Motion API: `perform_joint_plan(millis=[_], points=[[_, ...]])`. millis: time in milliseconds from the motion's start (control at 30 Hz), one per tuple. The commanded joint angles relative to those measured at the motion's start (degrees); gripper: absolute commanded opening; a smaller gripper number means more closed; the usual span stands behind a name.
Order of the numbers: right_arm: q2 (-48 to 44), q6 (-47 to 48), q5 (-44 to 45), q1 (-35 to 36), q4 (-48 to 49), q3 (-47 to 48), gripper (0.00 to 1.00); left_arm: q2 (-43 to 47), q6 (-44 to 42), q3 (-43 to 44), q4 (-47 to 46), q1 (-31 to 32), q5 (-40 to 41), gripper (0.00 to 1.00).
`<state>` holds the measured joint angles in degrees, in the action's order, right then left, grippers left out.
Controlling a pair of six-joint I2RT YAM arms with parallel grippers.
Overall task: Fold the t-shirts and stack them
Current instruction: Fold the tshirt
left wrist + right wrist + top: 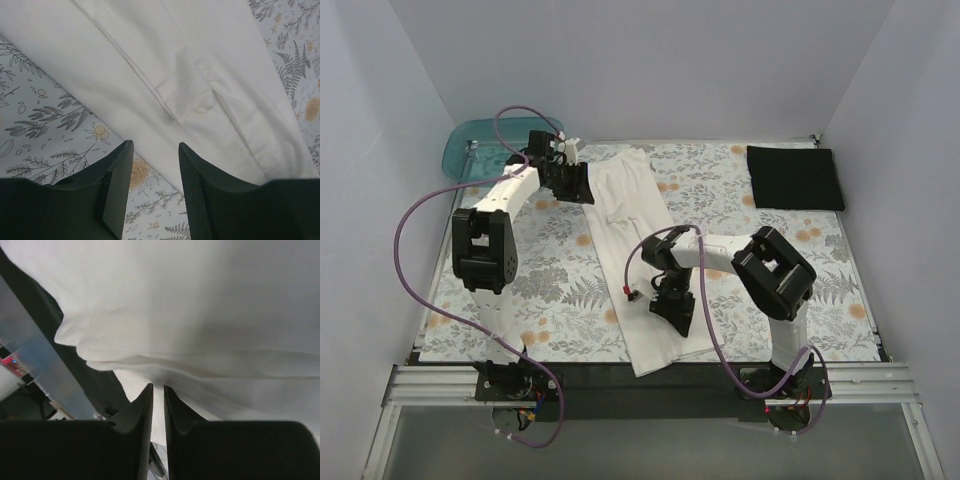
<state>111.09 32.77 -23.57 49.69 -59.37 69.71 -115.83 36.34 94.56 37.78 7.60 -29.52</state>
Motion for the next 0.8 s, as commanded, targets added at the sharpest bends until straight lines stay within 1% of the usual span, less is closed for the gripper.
perform_joint_plan(millis=[0, 167, 233, 367, 467, 567, 600, 700, 733, 767], points=[[4.9, -4.2, -11.0, 3.2, 5.5, 3.9, 0.21, -1.0, -0.7, -0.3, 0.8, 1.5, 1.0, 0.4], [8.4, -8.5, -17.0, 6.7, 9.4, 9.8, 0.22, -5.5, 0.0, 2.3, 1.0, 3.1, 2.6, 0.39], [9.4, -9.2, -18.4, 6.7, 9.3, 12.5, 0.23, -7.6, -0.2, 3.3, 1.2, 3.9, 3.9, 0.39], [7.1, -7.1, -19.3, 5.3, 8.6, 13.8, 0.27, -11.9, 0.6, 7.0, 1.7, 4.4, 3.2, 0.38], [3.8, -4.3, -21.9, 1.4, 6.0, 15.2, 0.29, -15.5, 1.4, 9.1, 1.4, 4.6, 2.8, 0.38], [2.4, -1.4, -23.0, -2.4, 3.8, 16.0, 0.29, -18.9, 2.2, 12.8, 0.9, 5.1, 3.0, 0.37], [1.9, -1.0, -22.9, -5.4, 3.6, 16.6, 0.29, -20.9, 2.6, 15.3, 0.9, 5.1, 3.1, 0.37], [2.6, 0.6, -19.9, -10.9, 2.1, 18.7, 0.29, -25.3, 3.2, 19.9, 1.2, 5.2, 3.8, 0.37], [3.2, 1.0, -16.5, -12.3, 2.1, 19.5, 0.29, -26.3, 3.7, 23.0, 1.4, 5.2, 3.9, 0.37], [3.8, 0.8, -14.6, -13.7, 2.2, 20.5, 0.29, -27.2, 3.8, 24.2, 1.2, 5.2, 4.4, 0.36]])
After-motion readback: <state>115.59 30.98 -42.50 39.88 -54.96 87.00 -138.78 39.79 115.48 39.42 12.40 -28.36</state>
